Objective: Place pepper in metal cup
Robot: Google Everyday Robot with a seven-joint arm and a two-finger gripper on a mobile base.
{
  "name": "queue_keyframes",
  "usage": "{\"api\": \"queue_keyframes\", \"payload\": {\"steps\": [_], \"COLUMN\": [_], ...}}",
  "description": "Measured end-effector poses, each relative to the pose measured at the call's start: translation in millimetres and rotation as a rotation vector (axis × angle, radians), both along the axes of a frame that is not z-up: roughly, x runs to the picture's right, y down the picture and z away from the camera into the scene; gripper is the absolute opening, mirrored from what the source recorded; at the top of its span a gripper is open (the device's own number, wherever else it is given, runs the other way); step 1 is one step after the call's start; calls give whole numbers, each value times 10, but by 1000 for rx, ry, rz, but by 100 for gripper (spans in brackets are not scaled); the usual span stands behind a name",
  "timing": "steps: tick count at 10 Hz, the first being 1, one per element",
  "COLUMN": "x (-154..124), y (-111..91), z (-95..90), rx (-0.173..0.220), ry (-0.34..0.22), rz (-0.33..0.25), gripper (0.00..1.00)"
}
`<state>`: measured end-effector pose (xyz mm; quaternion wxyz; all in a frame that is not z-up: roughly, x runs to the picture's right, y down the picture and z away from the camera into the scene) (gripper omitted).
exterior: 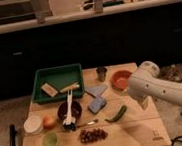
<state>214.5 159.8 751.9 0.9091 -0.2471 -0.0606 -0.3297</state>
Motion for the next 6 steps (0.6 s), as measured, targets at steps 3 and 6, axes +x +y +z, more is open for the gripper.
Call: {"api": "queue_keyframes", "payload": {"steps": [3,6], "x": [-253,-294], "y": [39,139], "z": [1,120], "rx": [-72,-153], "ry": [-57,-100], "rz": [53,119], "gripper": [80,80]}}
